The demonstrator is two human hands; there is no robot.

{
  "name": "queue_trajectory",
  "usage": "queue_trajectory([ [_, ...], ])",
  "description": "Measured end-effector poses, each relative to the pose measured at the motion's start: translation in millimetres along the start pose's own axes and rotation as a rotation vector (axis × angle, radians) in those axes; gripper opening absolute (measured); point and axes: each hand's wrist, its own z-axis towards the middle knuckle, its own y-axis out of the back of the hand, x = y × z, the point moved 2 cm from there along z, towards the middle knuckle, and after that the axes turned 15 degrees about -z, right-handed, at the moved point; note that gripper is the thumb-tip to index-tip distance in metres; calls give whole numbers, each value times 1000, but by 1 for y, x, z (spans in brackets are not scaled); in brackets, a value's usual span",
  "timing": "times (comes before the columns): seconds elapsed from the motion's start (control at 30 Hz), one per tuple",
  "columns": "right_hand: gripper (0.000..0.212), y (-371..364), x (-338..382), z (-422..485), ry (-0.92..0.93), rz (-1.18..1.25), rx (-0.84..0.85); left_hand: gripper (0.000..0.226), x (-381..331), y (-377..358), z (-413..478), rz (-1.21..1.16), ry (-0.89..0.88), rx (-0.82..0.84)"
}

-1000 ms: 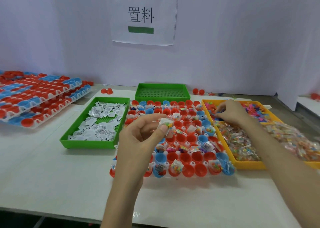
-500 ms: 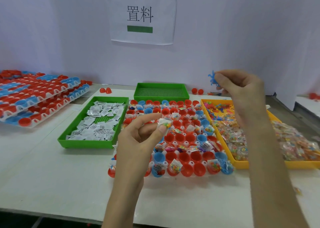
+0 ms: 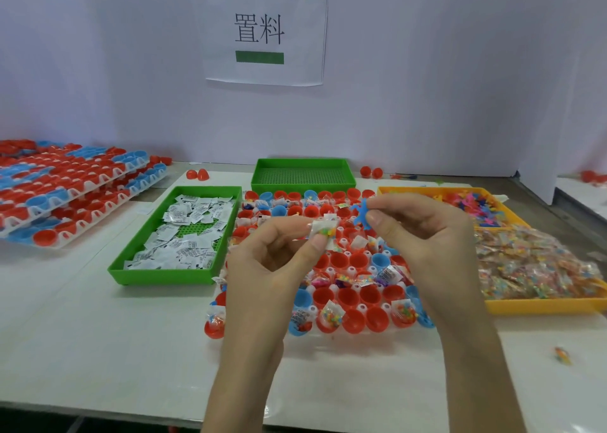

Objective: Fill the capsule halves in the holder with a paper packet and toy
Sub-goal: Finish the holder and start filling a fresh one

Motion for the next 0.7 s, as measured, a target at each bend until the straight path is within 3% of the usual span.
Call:
queue_trajectory([
  [0.17, 21, -9, -2, 0, -24, 42, 73, 9, -2, -2, -1, 22, 20, 56],
  [0.37, 37, -12, 1, -4, -10, 9, 322, 24, -3, -1, -1, 63, -9, 57],
  [0.53, 46, -7, 1, -4, -2, -25, 445, 24, -3, 3, 2, 131, -45, 98],
  [0.7, 26, -5, 2, -4, -57, 41, 431, 21, -3, 4, 3, 184, -81, 133],
])
